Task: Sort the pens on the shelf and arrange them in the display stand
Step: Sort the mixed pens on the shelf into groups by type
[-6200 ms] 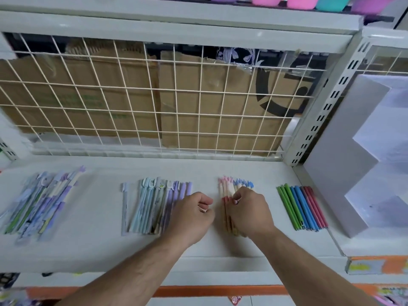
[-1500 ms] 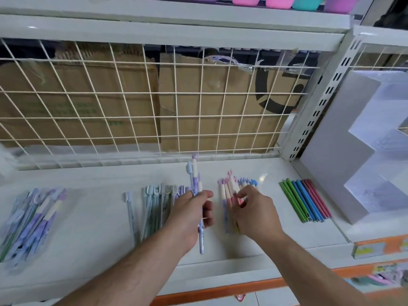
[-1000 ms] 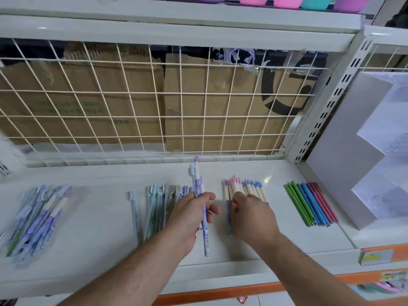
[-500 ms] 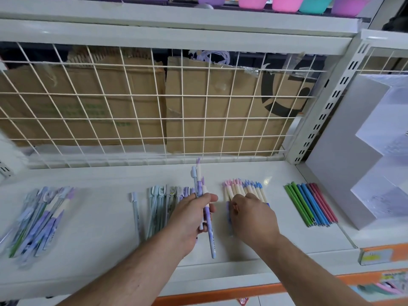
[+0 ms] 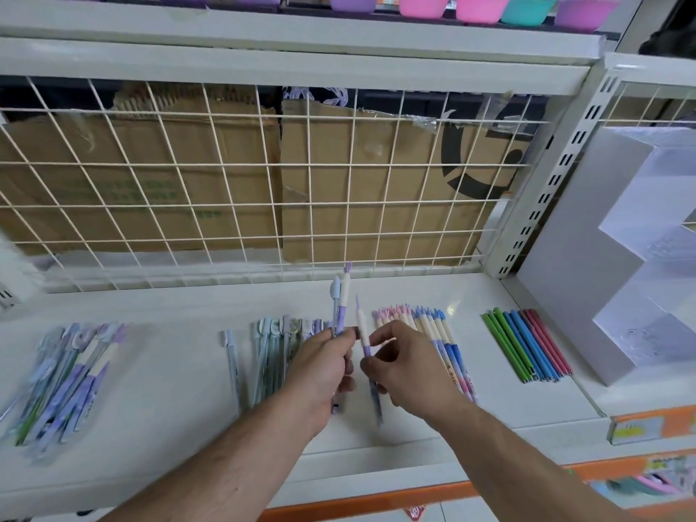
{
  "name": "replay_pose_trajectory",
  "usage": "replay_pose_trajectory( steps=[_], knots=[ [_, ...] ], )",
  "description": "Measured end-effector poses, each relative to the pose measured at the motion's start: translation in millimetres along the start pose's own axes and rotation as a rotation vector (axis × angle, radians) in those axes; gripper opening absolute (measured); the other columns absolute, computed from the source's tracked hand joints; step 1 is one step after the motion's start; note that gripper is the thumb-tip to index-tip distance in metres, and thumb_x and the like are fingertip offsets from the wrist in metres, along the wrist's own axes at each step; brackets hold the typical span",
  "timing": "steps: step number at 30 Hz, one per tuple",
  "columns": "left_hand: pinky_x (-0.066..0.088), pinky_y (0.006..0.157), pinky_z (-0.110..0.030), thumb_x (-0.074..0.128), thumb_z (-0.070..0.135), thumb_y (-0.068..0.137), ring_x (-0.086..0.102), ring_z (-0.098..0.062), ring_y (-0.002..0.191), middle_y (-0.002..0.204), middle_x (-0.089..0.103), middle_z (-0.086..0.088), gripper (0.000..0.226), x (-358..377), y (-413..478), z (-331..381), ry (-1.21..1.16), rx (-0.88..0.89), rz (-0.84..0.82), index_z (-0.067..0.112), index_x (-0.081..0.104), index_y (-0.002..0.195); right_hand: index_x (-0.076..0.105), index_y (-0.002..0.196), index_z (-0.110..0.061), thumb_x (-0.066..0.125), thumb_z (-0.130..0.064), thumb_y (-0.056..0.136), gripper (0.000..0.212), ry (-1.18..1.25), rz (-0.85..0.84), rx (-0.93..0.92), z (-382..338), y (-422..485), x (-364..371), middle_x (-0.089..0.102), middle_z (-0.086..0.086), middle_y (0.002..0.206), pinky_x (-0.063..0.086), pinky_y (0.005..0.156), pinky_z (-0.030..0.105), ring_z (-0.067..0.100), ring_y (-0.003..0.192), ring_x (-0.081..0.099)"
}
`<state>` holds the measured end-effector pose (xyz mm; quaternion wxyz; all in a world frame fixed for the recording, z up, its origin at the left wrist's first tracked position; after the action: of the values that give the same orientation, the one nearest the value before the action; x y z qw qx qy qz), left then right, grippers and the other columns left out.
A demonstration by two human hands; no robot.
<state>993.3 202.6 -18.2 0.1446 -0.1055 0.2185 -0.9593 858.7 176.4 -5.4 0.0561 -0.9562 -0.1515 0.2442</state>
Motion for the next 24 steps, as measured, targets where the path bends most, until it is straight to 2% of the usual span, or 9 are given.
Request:
replay_pose_trajectory(
  steps=[3,7,9,12,15,17,19,21,24],
  knots=[
    [0.021,0.044,-0.023,0.055,0.015,0.097,0.028,-0.013,0.040,0.051,0.032,0.002,0.017,-3,-3,4,0.013,0.020,0.051,0.006,0.069,0.098,0.056,0.106,-0.027,0.068,-0.021,0.088,0.023,-0.256,0.137,-0.011,11,10,-4,0.066,-0.004,0.074,0.044,0.050,0.019,0.009,0.057,0.059],
    [0.016,0.041,-0.022,0.048,0.021,0.103,0.023,-0.008,0.037,0.046,0.027,0.008,0.027,-4,-5,4,0.000,0.034,0.034,0.002,0.067,0.098,0.055,0.117,-0.028,0.055,-0.019,0.091,0.027,-0.518,0.106,-0.100,15,21,-2,0.069,-0.003,0.084,0.046,0.044,0.018,0.014,0.057,0.064],
    [0.015,0.040,-0.021,0.047,0.030,0.104,0.022,-0.008,0.038,0.046,0.026,0.009,0.034,-5,-5,5,-0.011,0.031,0.031,0.003,0.066,0.095,0.057,0.119,-0.026,0.052,-0.020,0.093,0.027,-0.626,0.080,-0.136,16,27,2,0.068,0.001,0.095,0.056,0.057,0.030,0.019,0.066,0.067],
    [0.013,0.040,-0.020,0.046,0.031,0.104,0.020,-0.007,0.039,0.048,0.026,0.009,0.033,-5,-7,7,-0.038,0.007,0.029,0.006,0.065,0.093,0.062,0.106,-0.017,0.050,-0.017,0.093,0.018,-0.816,0.055,-0.159,20,35,9,0.059,0.003,0.095,0.051,0.066,0.031,0.027,0.081,0.064],
    [0.012,0.041,-0.021,0.046,0.019,0.102,0.020,-0.009,0.042,0.053,0.028,0.006,0.025,-6,-8,8,-0.046,-0.008,0.026,0.004,0.066,0.096,0.060,0.091,-0.013,0.047,-0.017,0.094,0.013,-0.884,0.058,-0.136,23,36,12,0.052,0.001,0.088,0.043,0.062,0.030,0.026,0.078,0.060],
    [0.014,0.043,-0.022,0.047,0.010,0.097,0.023,-0.011,0.045,0.055,0.032,0.003,0.022,-6,-9,8,-0.035,-0.015,0.029,0.004,0.067,0.094,0.059,0.087,-0.014,0.046,-0.019,0.094,0.016,-0.847,0.114,-0.149,21,32,10,0.056,0.000,0.085,0.046,0.060,0.030,0.021,0.072,0.059],
    [0.016,0.043,-0.023,0.048,0.008,0.096,0.027,-0.011,0.046,0.055,0.037,0.003,0.020,-5,-9,5,-0.016,-0.021,0.026,0.004,0.068,0.092,0.060,0.080,-0.017,0.047,-0.021,0.095,0.020,-0.679,0.169,-0.146,13,27,8,0.060,-0.003,0.075,0.045,0.050,0.026,0.012,0.057,0.056],
    [0.016,0.044,-0.023,0.050,0.011,0.096,0.029,-0.012,0.045,0.055,0.039,0.003,0.019,-4,-9,3,0.004,-0.034,0.009,0.005,0.068,0.091,0.065,0.074,-0.013,0.056,-0.023,0.094,0.024,-0.319,0.174,-0.104,2,23,6,0.060,-0.003,0.063,0.041,0.050,0.023,0.008,0.048,0.050],
    [0.014,0.046,-0.023,0.051,0.017,0.097,0.027,-0.011,0.042,0.057,0.037,0.001,0.021,1,-11,2,0.029,-0.071,-0.060,0.008,0.068,0.088,0.070,0.082,0.000,0.065,-0.025,0.091,0.027,0.214,0.106,0.032,-13,17,2,0.061,0.011,0.066,0.039,0.051,0.023,0.009,0.051,0.047]
  ],
)
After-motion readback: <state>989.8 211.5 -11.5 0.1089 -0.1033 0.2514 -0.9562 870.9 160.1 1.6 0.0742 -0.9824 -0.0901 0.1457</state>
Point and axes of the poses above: each hand's wrist, its own y-axis towards the middle knuckle, its own x-axis out of the palm, z = x × y, the point moved 2 cm from there along y, towards the middle knuckle
